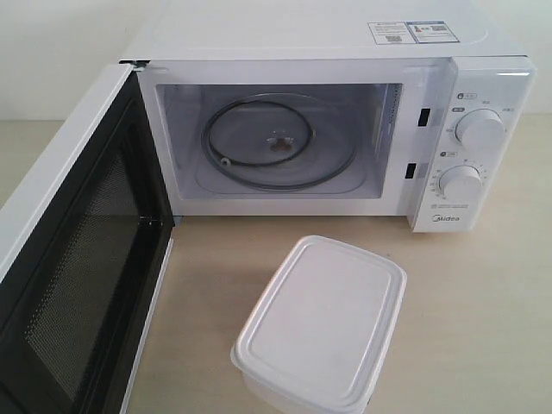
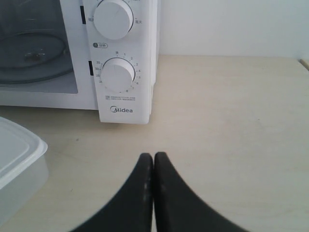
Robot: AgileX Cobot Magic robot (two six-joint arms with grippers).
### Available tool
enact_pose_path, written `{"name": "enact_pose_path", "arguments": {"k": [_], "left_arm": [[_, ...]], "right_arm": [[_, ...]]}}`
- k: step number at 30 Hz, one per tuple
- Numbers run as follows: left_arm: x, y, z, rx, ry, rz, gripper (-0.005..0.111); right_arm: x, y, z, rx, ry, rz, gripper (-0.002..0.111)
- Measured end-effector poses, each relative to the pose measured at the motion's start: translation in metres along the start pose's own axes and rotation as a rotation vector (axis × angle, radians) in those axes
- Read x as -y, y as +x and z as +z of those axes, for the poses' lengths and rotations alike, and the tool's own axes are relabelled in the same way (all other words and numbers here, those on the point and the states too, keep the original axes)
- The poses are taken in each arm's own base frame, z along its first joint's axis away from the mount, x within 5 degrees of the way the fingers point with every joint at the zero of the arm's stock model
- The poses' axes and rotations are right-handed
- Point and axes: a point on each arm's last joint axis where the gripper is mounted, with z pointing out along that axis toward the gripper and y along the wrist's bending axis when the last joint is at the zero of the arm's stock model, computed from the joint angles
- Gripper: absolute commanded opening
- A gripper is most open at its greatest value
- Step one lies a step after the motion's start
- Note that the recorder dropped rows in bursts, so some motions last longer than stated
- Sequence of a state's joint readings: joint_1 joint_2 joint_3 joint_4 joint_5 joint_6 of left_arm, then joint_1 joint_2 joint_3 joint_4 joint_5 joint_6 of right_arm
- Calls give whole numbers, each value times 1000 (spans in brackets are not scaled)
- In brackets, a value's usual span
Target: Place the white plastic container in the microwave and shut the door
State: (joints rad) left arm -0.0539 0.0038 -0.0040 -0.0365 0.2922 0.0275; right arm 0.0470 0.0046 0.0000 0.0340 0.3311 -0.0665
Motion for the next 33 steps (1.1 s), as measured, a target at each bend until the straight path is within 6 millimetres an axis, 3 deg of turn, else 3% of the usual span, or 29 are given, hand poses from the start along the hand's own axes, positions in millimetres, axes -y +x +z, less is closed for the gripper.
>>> {"name": "enact_pose_path", "arguments": {"k": [8, 12, 17, 22, 25, 29, 33], "left_arm": [[0, 0, 0, 0, 0, 0, 4], [0, 0, 0, 0, 0, 0, 4], [0, 0, 0, 0, 0, 0, 4], [0, 0, 0, 0, 0, 0, 4], [0, 0, 0, 0, 0, 0, 4], [0, 0, 0, 0, 0, 0, 4], [0, 0, 0, 0, 0, 0, 4]], "right_arm": [[0, -1, 0, 6, 0, 0, 0], [1, -9, 0, 97, 6, 0, 0], [3, -37, -8, 423, 24, 23, 0], [3, -49, -14, 569, 28, 40, 0], [4, -59, -14, 576, 30, 40, 0], [5, -95, -4, 547, 37, 19, 0], [7, -120, 21, 468, 41, 1, 0]]}}
